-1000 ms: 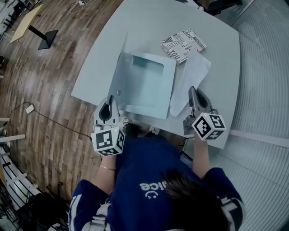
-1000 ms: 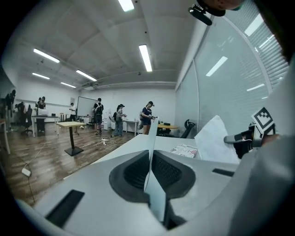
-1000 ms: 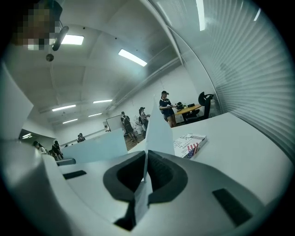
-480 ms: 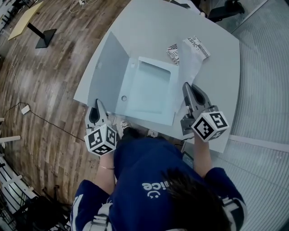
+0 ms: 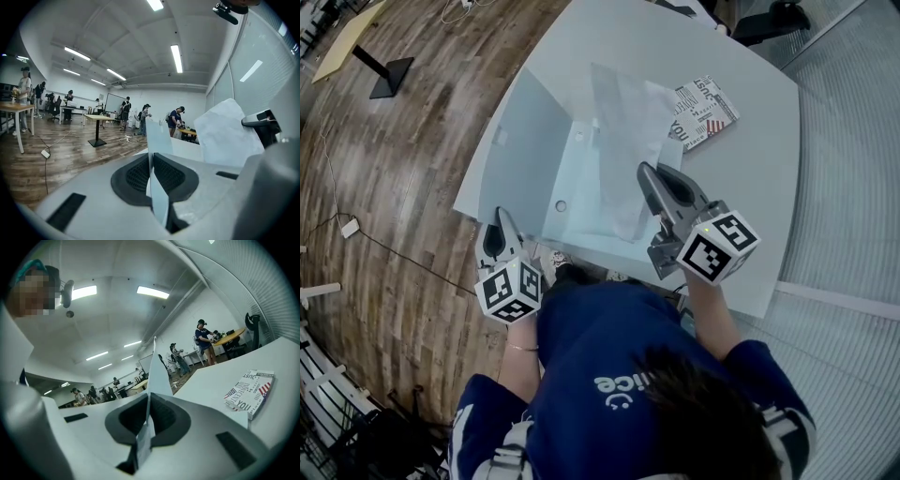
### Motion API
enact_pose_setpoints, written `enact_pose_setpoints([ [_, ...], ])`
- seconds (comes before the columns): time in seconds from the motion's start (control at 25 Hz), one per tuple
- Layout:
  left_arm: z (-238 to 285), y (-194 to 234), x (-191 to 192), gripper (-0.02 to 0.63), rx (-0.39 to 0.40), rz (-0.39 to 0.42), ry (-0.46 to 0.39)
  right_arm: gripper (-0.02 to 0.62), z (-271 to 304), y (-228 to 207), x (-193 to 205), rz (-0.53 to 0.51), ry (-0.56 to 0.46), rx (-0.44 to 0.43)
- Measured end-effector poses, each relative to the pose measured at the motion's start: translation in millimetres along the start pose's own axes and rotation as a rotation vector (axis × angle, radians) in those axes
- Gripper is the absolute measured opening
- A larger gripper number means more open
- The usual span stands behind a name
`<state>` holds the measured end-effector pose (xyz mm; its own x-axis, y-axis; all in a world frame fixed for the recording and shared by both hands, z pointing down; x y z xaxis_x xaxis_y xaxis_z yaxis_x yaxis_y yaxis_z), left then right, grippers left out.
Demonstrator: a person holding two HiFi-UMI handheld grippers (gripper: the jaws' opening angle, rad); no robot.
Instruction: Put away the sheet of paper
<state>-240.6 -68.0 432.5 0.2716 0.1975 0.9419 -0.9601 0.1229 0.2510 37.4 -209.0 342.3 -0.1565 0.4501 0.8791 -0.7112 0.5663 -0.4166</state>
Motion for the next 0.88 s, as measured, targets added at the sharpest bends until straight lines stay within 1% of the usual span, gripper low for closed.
enact_pose_setpoints([
  [0.08,4.7,2.6,-0.2,0.018,0.000,0.006,0.000,0.009,9.2,9.0,4.3,-0.026,0.015,-0.020],
  [0.16,8.8,3.2,0.0,0.018,0.002,0.008,0.001,0.009,17.9,11.4,9.6,0.010,0.030,-0.059],
  [0.24,11.7,3.2,-1.1,0.018,0.006,0.013,-0.001,0.009,30.5,6.0,19.1,0.103,0.074,-0.093],
  [0.28,12.1,3.4,-1.5,0.018,0.007,0.019,-0.001,0.009,38.1,0.6,27.4,0.160,0.115,-0.092],
  [0.36,12.0,2.9,-1.9,0.018,0.009,0.033,0.000,0.009,51.4,-14.2,48.1,0.263,0.209,-0.050],
  [0.4,12.5,2.3,-1.9,0.018,0.010,0.038,0.002,0.009,56.1,-21.8,57.9,0.279,0.248,-0.018],
  [0.44,13.9,1.9,-1.9,0.018,0.011,0.041,0.003,0.009,59.9,-28.8,66.2,0.256,0.281,0.021],
  [0.56,20.3,3.8,-1.7,0.018,0.008,0.045,0.010,0.009,70.5,-43.4,84.0,0.067,0.368,0.142],
  [0.6,21.6,5.3,-1.8,0.018,0.005,0.042,0.013,0.009,74.0,-47.5,88.4,0.037,0.397,0.170],
  [0.72,25.0,7.3,-2.6,0.018,-0.001,0.034,0.012,0.009,86.1,-63.1,99.4,0.012,0.497,0.235],
  [0.88,26.6,4.4,-5.7,0.018,-0.003,0.060,0.012,0.009,97.8,-77.4,114.7,-0.080,0.645,0.298],
])
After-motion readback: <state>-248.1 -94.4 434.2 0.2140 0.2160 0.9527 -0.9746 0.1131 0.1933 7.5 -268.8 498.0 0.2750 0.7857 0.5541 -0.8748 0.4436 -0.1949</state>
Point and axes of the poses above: the fingertips, and each gripper's own axes: z forward along the fingers, y to its left, x out of its underside, the point moved 8 cm from there along -z, backward along the fingers, and after that the axes turned 14 degrees about x, right-handed, at the moved point
